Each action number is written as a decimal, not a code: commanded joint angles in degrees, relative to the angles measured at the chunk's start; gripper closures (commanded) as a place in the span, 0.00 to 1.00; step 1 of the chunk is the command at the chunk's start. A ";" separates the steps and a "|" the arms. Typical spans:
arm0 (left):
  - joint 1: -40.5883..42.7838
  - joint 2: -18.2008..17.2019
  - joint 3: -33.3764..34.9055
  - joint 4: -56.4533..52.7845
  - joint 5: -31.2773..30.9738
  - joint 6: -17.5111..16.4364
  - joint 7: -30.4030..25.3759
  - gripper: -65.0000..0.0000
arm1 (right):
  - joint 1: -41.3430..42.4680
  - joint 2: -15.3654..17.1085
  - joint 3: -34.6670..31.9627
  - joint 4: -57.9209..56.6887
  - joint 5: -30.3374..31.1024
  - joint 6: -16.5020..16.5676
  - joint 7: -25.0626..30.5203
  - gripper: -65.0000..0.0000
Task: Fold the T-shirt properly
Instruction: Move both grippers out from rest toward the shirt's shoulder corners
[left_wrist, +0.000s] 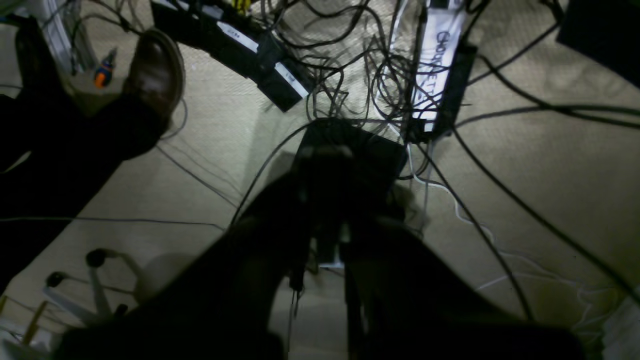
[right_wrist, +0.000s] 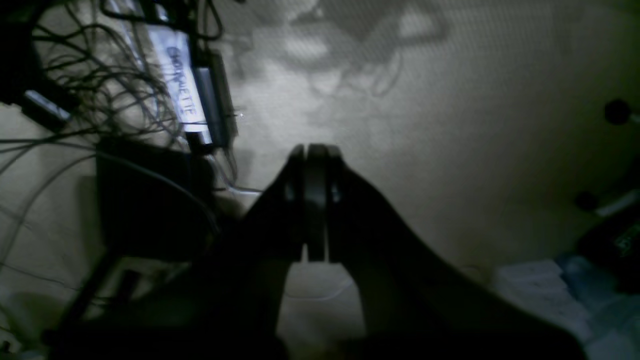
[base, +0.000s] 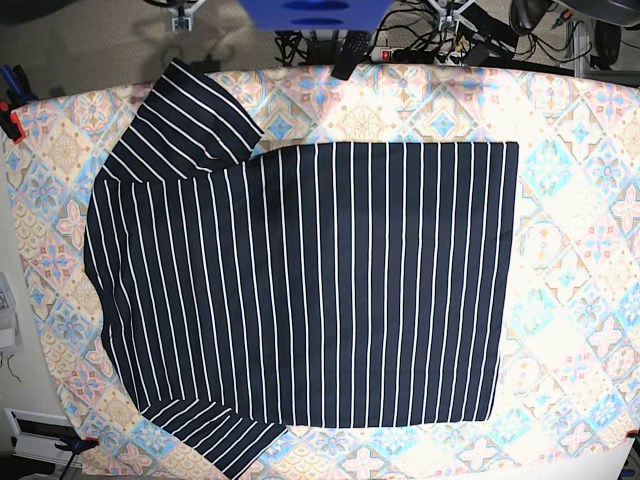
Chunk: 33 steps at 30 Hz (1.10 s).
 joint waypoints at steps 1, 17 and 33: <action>1.45 -0.24 -0.14 0.99 -0.06 0.10 0.07 1.00 | -1.02 0.33 0.12 1.20 0.12 0.05 0.62 1.00; 17.62 -1.65 -1.81 29.30 -0.06 0.28 0.16 1.00 | -16.49 3.76 5.40 24.67 0.30 -0.21 1.06 1.00; 29.84 -1.30 -4.63 62.53 0.03 0.28 0.34 1.00 | -27.66 3.76 9.97 51.83 0.21 -0.21 0.62 1.00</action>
